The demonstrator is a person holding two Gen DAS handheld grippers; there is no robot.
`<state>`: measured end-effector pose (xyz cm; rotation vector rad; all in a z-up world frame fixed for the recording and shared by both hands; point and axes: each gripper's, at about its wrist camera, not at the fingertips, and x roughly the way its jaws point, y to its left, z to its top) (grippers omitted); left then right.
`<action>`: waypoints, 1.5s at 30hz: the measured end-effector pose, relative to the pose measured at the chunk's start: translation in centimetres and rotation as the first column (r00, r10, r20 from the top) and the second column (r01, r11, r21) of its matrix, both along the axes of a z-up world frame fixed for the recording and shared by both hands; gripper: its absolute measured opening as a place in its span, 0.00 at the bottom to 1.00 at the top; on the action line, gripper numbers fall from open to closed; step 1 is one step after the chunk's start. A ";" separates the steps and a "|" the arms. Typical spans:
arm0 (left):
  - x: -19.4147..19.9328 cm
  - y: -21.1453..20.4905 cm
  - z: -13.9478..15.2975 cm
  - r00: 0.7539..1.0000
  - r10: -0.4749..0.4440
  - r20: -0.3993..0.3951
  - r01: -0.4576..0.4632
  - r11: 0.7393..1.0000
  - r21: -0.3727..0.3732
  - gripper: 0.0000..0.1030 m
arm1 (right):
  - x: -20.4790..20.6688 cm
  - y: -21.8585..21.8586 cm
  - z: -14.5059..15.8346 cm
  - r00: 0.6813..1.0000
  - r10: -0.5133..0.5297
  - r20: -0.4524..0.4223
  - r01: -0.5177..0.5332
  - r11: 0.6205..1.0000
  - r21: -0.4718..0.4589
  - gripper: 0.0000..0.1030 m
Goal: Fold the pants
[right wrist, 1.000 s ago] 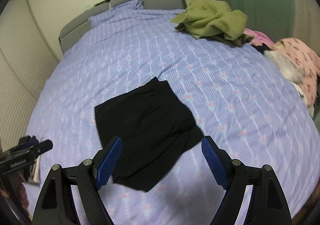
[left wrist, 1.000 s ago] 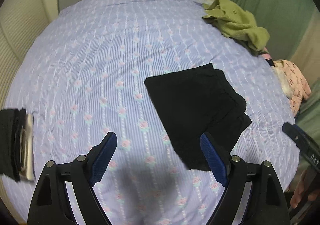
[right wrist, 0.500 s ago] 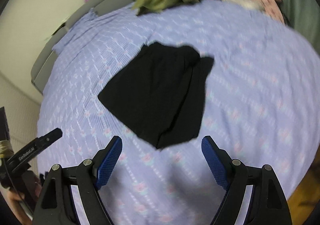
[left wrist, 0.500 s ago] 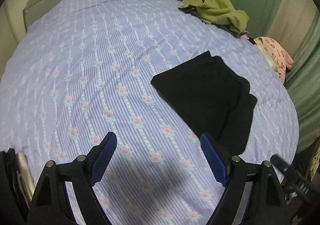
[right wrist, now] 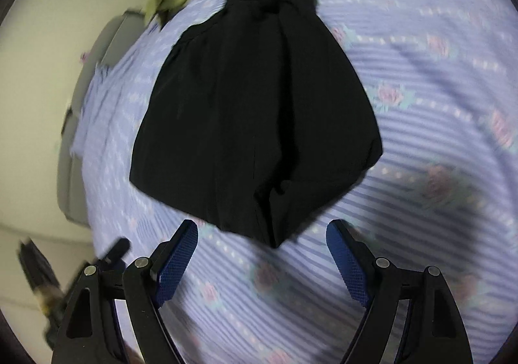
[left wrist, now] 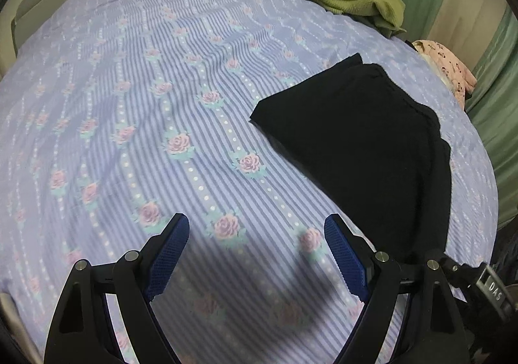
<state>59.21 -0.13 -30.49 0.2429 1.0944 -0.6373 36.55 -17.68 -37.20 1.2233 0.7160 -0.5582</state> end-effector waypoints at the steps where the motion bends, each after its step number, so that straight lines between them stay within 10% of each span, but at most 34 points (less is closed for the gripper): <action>1: 0.2 -0.1 -0.4 1.000 0.002 -0.005 -0.002 1.000 -0.002 0.83 | 0.3 0.0 -0.2 1.000 -0.014 0.005 0.014 1.000 0.001 0.80; 7: 1.0 -0.9 -1.3 1.000 0.002 -0.020 -0.003 1.000 -0.009 0.83 | 2.1 0.2 -0.6 0.997 -0.034 -0.064 0.029 0.996 -0.079 0.82; 9: 1.4 -1.1 -1.2 1.000 0.001 -0.020 -0.001 1.000 -0.021 0.83 | 1.2 -0.2 -0.5 0.988 -0.086 -0.131 0.072 0.992 -0.108 0.57; 12: 2.1 -1.5 -1.3 1.000 0.006 -0.028 -0.008 0.999 -0.040 0.83 | 0.2 -0.2 -0.7 0.984 -0.107 -0.143 0.092 0.990 -0.108 0.54; 29: 8.4 -6.2 -4.7 0.954 0.052 -0.296 -0.145 0.942 -0.302 0.84 | 0.4 -1.4 -1.2 0.988 -0.115 -0.106 0.106 0.991 -0.086 0.57; 32: 8.2 -6.0 -4.2 0.940 0.045 -0.338 -0.173 0.917 -0.359 0.53 | 0.6 -1.9 -1.1 0.989 -0.112 -0.093 0.104 0.990 -0.092 0.57; 35: 7.0 -5.4 -2.4 0.951 -0.034 -0.306 -0.122 0.871 -0.476 0.52 | 0.5 -2.6 -0.9 0.990 -0.127 -0.059 0.123 0.990 -0.067 0.57; 42: 8.5 -7.1 -5.1 0.932 0.040 -0.360 -0.190 0.899 -0.394 0.49 | 1.4 -3.4 -1.0 0.992 -0.115 -0.053 0.111 0.992 -0.061 0.57; 45: 8.4 -6.7 -5.4 0.922 0.071 -0.381 -0.220 0.906 -0.363 0.18 | 1.6 -3.7 -1.1 0.994 -0.095 -0.054 0.092 0.995 -0.048 0.43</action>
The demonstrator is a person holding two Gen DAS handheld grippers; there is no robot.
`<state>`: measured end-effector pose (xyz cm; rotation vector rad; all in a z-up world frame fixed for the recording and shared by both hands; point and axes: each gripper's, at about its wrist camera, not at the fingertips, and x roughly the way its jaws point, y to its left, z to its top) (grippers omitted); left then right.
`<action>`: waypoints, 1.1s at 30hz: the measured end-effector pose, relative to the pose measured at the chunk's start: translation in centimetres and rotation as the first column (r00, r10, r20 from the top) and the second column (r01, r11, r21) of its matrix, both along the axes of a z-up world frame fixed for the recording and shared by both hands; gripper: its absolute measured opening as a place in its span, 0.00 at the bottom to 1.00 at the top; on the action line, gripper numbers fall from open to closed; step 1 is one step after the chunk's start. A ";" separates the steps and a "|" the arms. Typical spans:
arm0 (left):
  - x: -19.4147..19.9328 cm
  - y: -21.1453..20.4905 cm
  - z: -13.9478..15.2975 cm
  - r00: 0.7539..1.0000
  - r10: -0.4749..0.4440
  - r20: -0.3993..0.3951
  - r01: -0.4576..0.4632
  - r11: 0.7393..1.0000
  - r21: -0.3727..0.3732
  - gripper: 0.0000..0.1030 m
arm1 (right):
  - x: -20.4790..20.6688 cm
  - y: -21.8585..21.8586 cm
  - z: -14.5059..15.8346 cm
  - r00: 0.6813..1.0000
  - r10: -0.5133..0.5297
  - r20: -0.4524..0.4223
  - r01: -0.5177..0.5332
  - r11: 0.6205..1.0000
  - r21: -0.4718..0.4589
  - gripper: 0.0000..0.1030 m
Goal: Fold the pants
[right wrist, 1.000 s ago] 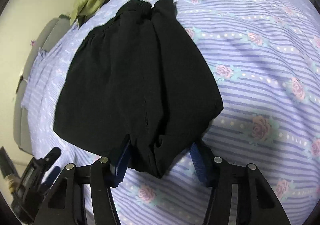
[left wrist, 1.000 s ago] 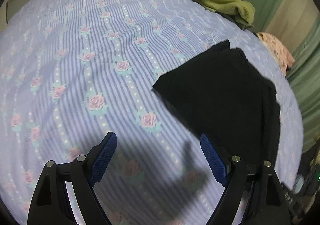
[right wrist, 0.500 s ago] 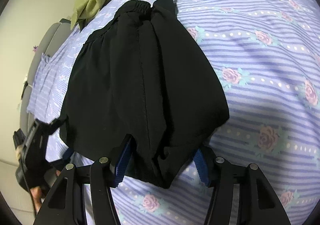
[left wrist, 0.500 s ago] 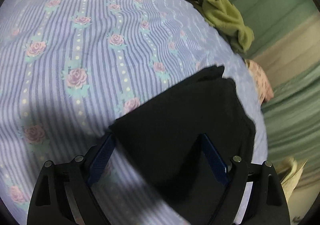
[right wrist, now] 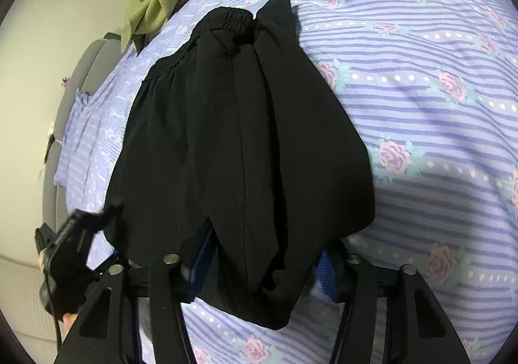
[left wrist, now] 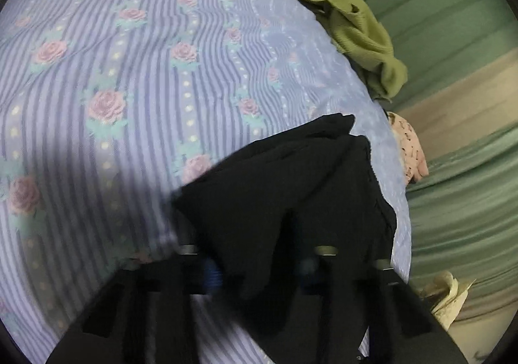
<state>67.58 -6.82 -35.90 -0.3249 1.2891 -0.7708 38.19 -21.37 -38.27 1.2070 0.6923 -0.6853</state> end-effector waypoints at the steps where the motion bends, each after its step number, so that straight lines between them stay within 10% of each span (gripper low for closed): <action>1: -0.3 0.0 0.2 1.000 -0.009 -0.003 0.009 1.000 -0.007 0.12 | -0.1 -0.1 0.0 1.000 0.006 0.014 -0.006 1.000 0.017 0.38; 3: -0.9 -0.2 1.9 0.999 -0.029 0.042 0.029 0.999 0.020 0.10 | 0.1 -0.6 0.2 0.998 0.024 0.054 -0.027 0.998 0.059 0.20; 14: -5.5 -1.2 12.4 0.951 -0.163 0.262 0.109 0.972 0.208 0.08 | -0.6 -1.5 10.6 0.985 0.164 -0.052 -0.171 0.968 -0.186 0.13; 33: -23.0 12.0 26.2 0.911 -0.162 0.378 0.096 0.978 0.187 0.08 | -16.4 9.5 22.8 0.957 0.289 -0.005 -0.278 0.918 -0.281 0.11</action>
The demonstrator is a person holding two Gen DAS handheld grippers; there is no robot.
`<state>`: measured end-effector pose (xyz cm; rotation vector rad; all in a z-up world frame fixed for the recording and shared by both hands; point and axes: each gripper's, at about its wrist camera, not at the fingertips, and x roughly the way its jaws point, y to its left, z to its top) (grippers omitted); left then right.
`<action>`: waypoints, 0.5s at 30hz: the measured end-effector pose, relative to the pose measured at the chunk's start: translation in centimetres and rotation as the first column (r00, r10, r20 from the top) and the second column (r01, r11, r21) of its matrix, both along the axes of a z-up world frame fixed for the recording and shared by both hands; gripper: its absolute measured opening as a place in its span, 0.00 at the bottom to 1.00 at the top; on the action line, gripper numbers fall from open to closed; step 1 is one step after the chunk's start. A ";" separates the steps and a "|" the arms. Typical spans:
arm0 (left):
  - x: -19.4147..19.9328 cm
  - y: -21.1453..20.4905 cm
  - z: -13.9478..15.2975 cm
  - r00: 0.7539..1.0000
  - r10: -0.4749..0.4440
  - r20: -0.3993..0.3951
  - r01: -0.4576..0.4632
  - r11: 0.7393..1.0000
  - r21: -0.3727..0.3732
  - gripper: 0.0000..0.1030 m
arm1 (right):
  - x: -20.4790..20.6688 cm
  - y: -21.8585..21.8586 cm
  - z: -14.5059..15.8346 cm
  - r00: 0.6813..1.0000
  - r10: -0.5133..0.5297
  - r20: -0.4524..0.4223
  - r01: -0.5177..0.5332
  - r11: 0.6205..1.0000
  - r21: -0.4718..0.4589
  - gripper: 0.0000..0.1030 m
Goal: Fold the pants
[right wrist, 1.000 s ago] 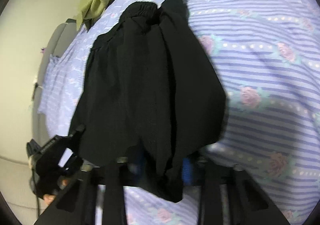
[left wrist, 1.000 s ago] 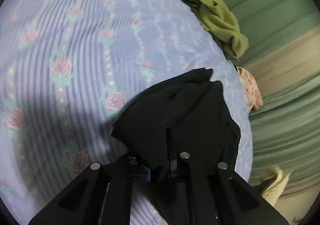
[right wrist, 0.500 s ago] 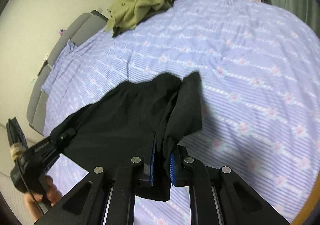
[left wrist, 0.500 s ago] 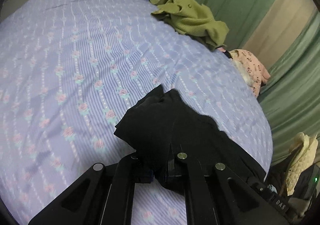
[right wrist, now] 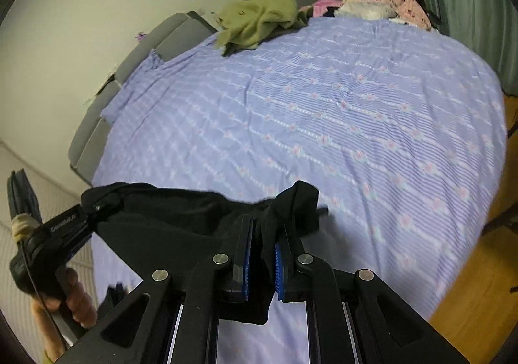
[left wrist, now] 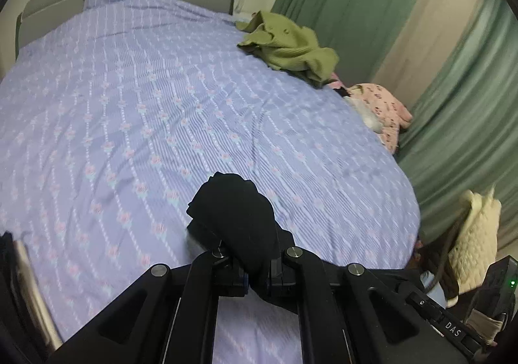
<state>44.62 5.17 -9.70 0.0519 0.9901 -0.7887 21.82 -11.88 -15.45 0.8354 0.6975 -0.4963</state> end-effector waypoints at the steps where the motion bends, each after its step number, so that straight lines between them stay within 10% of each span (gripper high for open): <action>1: -1.4 1.3 0.8 1.000 -0.004 0.004 0.004 1.000 -0.011 0.08 | -1.0 1.0 0.5 1.000 0.005 0.005 -0.005 1.000 -0.011 0.11; 15: -11.4 16.7 6.1 1.000 0.014 0.005 -0.014 0.999 -0.031 0.08 | -11.7 15.9 5.4 0.997 0.039 0.072 -0.035 0.998 -0.049 0.11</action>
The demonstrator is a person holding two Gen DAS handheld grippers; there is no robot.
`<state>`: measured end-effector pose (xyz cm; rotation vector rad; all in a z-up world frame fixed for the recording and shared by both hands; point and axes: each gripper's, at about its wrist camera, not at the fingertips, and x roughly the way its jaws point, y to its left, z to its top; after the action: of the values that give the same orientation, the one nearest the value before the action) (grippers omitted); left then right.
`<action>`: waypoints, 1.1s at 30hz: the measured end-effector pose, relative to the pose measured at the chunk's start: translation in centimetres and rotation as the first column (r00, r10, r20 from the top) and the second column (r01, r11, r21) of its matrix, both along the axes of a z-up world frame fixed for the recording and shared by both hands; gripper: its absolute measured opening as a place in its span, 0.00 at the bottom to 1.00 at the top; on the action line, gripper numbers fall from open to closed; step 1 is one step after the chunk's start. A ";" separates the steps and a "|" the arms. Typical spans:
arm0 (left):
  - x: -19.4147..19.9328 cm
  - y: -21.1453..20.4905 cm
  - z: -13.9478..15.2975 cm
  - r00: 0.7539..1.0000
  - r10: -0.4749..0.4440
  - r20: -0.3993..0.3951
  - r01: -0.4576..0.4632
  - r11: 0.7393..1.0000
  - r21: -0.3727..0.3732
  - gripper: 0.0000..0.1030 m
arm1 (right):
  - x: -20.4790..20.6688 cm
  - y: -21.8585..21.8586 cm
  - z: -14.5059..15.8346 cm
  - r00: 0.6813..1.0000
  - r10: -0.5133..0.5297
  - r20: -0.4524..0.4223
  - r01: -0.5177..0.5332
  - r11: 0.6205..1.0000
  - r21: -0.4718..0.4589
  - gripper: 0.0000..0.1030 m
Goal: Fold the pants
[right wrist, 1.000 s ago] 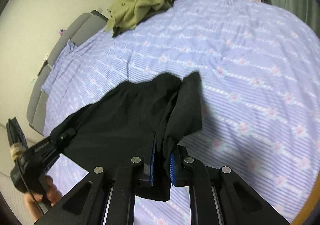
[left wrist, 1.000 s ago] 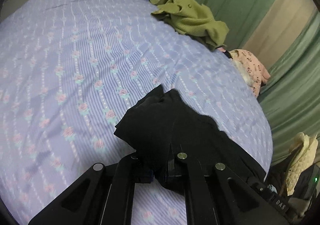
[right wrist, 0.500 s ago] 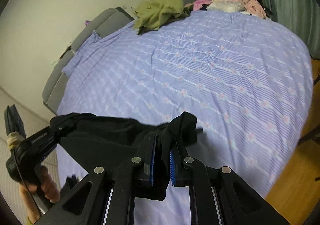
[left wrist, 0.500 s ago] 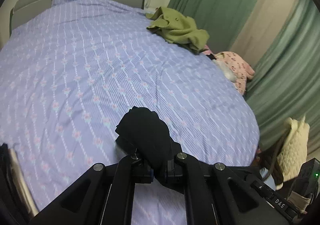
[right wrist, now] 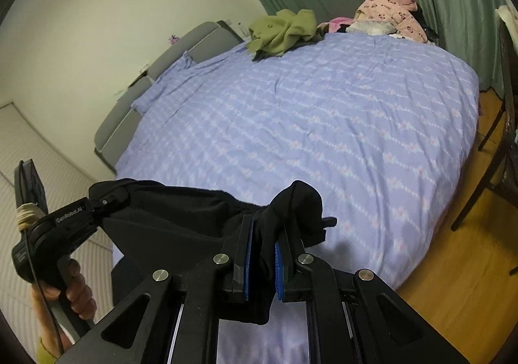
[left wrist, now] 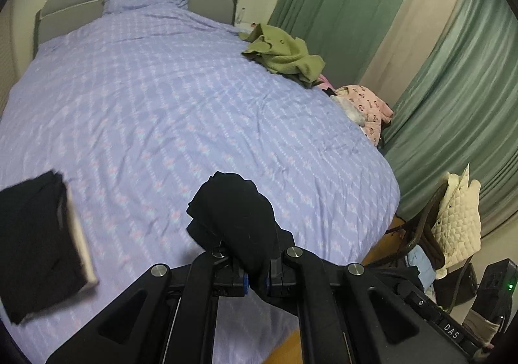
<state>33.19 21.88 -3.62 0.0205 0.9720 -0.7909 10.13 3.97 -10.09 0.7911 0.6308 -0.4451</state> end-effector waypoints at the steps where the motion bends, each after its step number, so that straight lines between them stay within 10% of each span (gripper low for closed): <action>1: -0.2 0.9 0.3 1.000 0.003 -0.003 -0.003 1.000 -0.002 0.08 | -0.3 0.8 0.2 1.000 0.009 0.001 -0.009 1.000 0.010 0.11; 11: 0.4 9.4 3.9 0.999 -0.003 0.044 0.004 0.999 -0.035 0.08 | 0.4 8.7 2.9 0.996 0.078 0.032 -0.078 0.997 -0.018 0.11; 33: 18.2 22.7 9.2 0.960 -0.251 0.127 0.257 0.966 -0.033 0.08 | 15.6 27.7 8.5 0.995 -0.065 0.070 0.074 0.986 -0.147 0.11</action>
<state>51.38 44.58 5.55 0.1527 0.8429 -1.0381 25.76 31.67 -1.56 0.6832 0.5044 -0.5226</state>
